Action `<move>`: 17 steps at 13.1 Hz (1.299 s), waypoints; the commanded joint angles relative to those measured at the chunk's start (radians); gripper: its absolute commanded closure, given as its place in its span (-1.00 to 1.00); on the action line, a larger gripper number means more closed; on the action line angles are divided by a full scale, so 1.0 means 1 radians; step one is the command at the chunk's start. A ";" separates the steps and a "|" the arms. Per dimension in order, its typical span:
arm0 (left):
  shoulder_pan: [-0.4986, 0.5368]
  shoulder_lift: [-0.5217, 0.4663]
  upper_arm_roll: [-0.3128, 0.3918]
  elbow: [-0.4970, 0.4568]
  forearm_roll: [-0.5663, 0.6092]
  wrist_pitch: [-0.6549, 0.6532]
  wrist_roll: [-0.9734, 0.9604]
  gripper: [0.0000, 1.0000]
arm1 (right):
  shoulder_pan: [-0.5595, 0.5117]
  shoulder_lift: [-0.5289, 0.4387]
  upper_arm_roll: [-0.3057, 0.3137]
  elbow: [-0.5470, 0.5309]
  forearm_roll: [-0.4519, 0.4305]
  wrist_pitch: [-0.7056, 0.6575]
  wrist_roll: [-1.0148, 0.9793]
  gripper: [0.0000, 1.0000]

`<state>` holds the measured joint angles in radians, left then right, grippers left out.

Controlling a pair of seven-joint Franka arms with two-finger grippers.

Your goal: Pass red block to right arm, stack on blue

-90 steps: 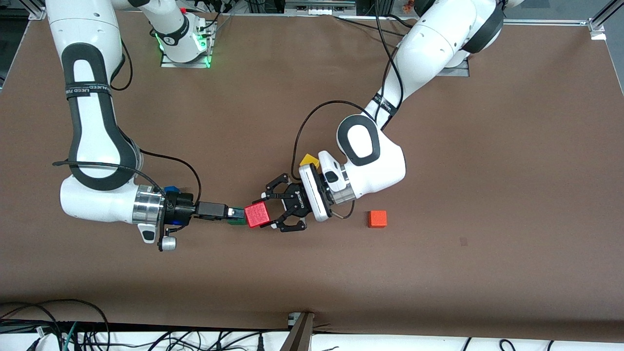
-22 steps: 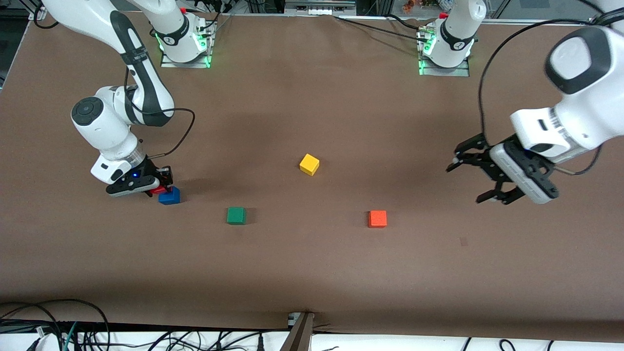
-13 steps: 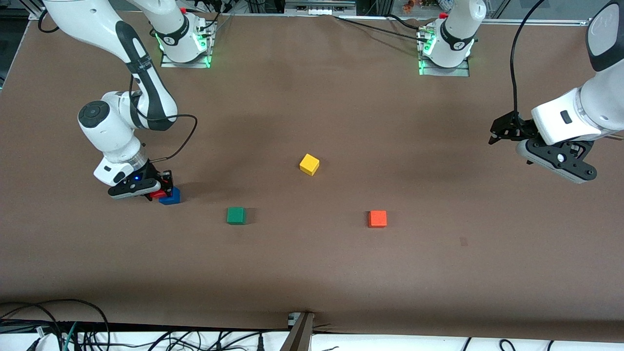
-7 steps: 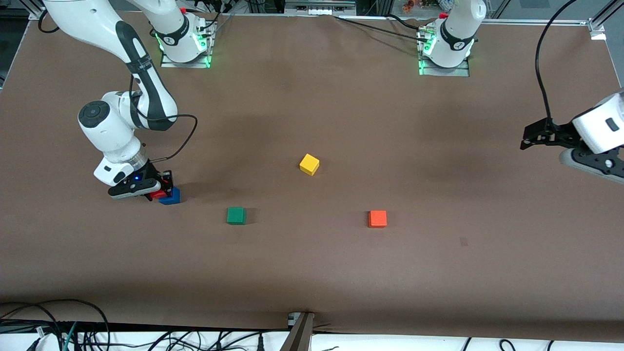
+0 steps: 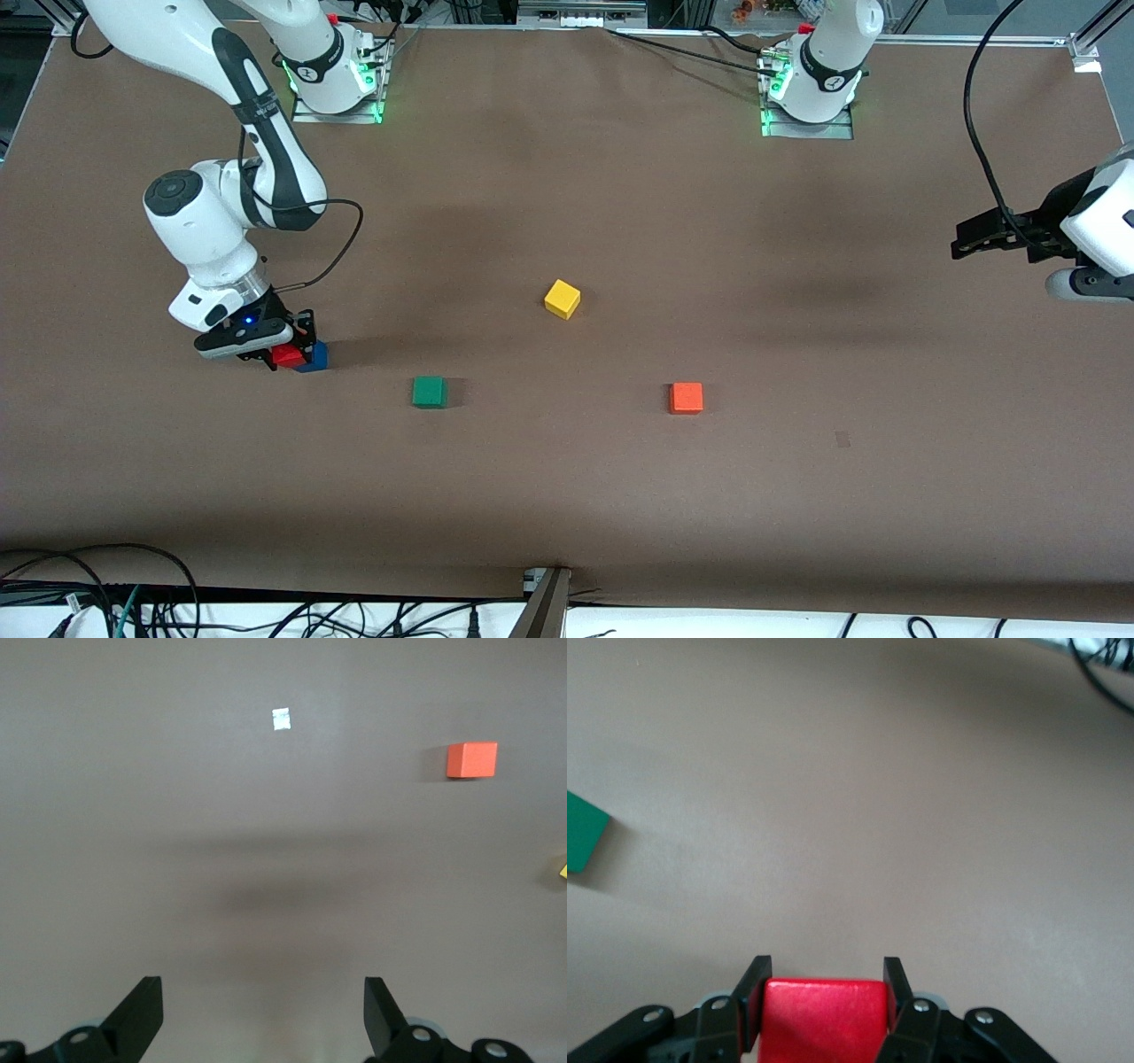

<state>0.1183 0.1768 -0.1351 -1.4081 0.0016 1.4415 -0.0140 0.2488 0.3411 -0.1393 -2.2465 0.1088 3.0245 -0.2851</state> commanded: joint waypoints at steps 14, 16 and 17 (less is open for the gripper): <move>0.030 -0.040 0.003 -0.043 -0.006 0.034 -0.037 -1.00 | -0.002 -0.016 0.004 -0.085 -0.014 0.088 -0.002 1.00; 0.049 -0.040 0.003 -0.043 -0.052 0.033 -0.031 -1.00 | -0.002 -0.008 0.004 -0.082 -0.014 0.092 -0.002 1.00; 0.050 -0.040 0.002 -0.042 -0.052 0.033 -0.031 -1.00 | -0.002 -0.001 0.003 -0.081 -0.014 0.103 0.000 1.00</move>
<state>0.1515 0.1380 -0.1286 -1.4556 -0.0254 1.4725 -0.0494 0.2511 0.3451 -0.1390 -2.3075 0.1088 3.0955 -0.2855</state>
